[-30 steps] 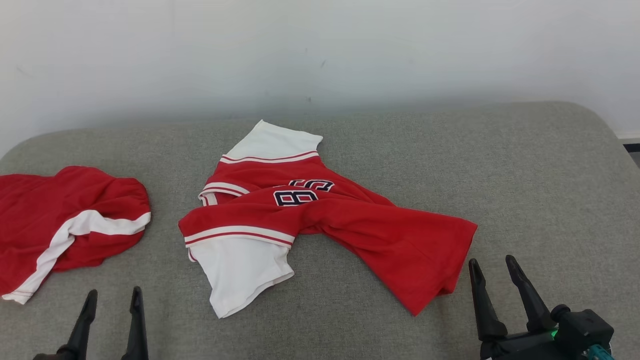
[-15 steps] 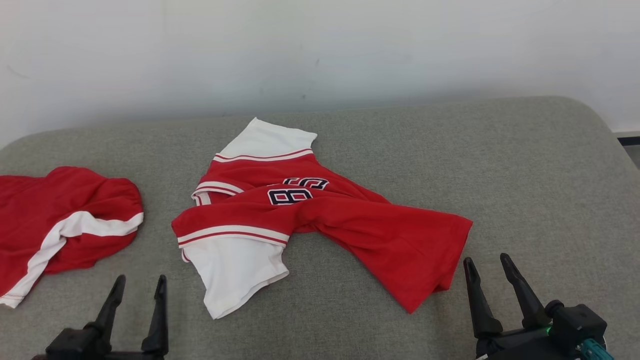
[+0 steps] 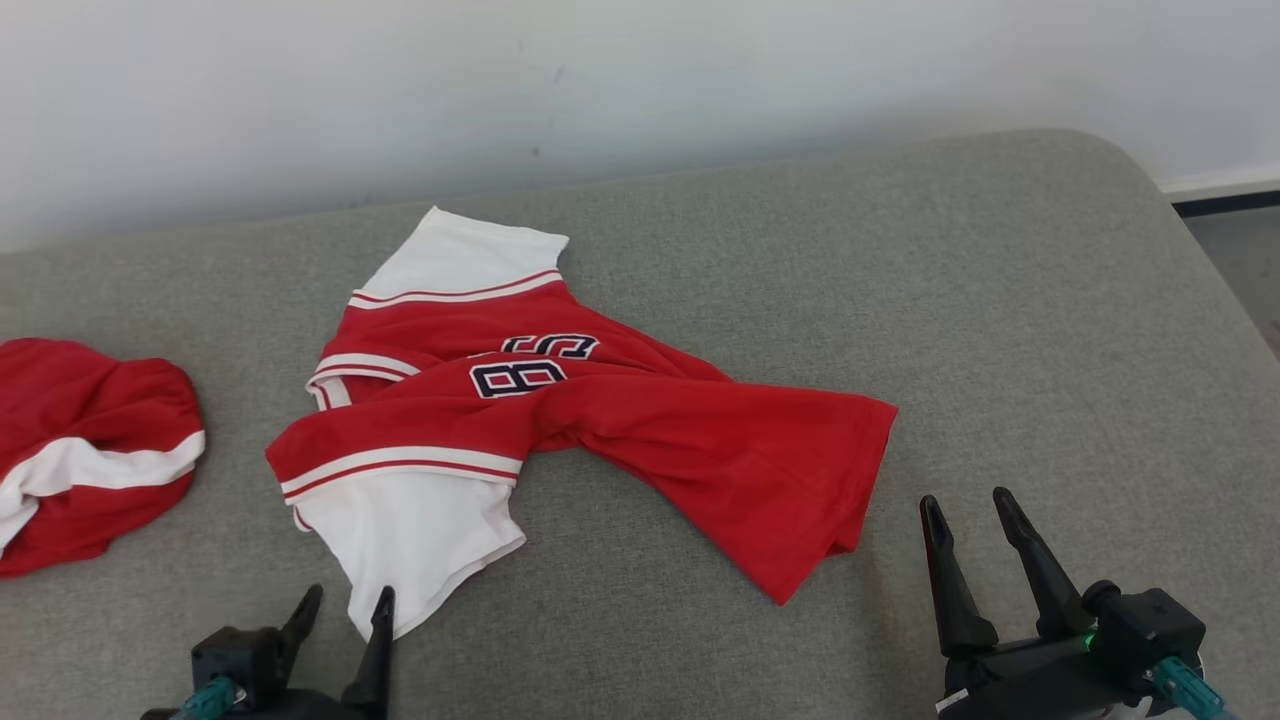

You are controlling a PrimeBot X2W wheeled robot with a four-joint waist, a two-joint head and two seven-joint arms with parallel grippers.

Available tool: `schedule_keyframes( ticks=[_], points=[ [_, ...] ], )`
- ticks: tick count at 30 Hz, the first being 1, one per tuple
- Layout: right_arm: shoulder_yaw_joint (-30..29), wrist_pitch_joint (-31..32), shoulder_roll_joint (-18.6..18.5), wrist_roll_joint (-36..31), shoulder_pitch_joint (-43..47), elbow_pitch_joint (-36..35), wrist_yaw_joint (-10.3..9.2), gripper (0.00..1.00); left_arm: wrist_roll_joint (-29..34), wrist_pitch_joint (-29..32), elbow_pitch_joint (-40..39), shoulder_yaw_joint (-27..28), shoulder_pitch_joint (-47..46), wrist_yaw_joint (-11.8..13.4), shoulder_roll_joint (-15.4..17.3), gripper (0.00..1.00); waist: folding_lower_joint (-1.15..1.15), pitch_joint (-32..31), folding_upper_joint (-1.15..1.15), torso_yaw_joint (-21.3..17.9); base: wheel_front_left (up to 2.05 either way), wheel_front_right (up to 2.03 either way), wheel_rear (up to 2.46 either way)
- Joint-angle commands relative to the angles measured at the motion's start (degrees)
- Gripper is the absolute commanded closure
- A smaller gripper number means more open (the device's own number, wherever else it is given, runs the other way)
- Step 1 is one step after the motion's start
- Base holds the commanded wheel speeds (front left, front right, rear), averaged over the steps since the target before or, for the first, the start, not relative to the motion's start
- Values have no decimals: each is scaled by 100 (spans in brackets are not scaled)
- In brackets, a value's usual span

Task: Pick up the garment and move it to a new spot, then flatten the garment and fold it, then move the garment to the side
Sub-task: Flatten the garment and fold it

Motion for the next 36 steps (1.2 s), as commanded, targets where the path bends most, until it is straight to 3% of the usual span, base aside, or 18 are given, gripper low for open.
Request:
schedule_keyframes(
  ticks=[1, 8, 9, 10, 11, 16, 22, 31, 36],
  points=[
    [-4, -11, 18, 12, -23, 8, -12, 0, -17, -1, 45, 0, -76, 2, -4, 0, -1, 82, 0, -79, 0, 0, 0],
    [-16, -36, 35, -23, -94, 34, -12, 0, -167, 99, 759, -246, -270, -33, -72, 0, -1, 124, 0, -119, 0, 0, 0],
    [-25, -39, 39, -35, -91, 27, -12, 0, -197, 77, 817, -283, -293, -39, -92, 58, -1, 115, 0, -111, 0, 0, 0],
    [-35, -43, 41, -45, -73, 26, -12, 0, -221, 52, 850, -338, -315, -45, -109, 91, -1, 96, 0, -94, 0, 0, 0],
    [-50, -45, 45, -56, -52, 25, -12, 0, -271, 9, 851, -372, -342, -48, -128, 100, -1, 80, 0, -76, 0, 0, 0],
    [-87, -44, 5, -28, 79, 52, -12, 0, -469, -179, 543, -361, -389, -33, -140, 100, -1, -74, 0, 131, 0, 0, 0],
    [-174, -49, -21, 5, 240, 100, -12, 0, -629, -185, -363, -262, -29, 24, 0, 100, -1, -303, 0, 514, 0, 0, 0],
    [-312, -51, 0, 48, 376, 138, -12, 0, -845, 527, -2052, -22, 1255, 479, 215, 100, -1, -404, 0, 927, 0, 0, 0],
    [-292, -52, -34, 79, 412, 169, -12, 0, -1068, 731, -2423, 77, 1817, 687, 123, 100, -1, -365, 0, 964, 0, 0, 0]
  ],
)
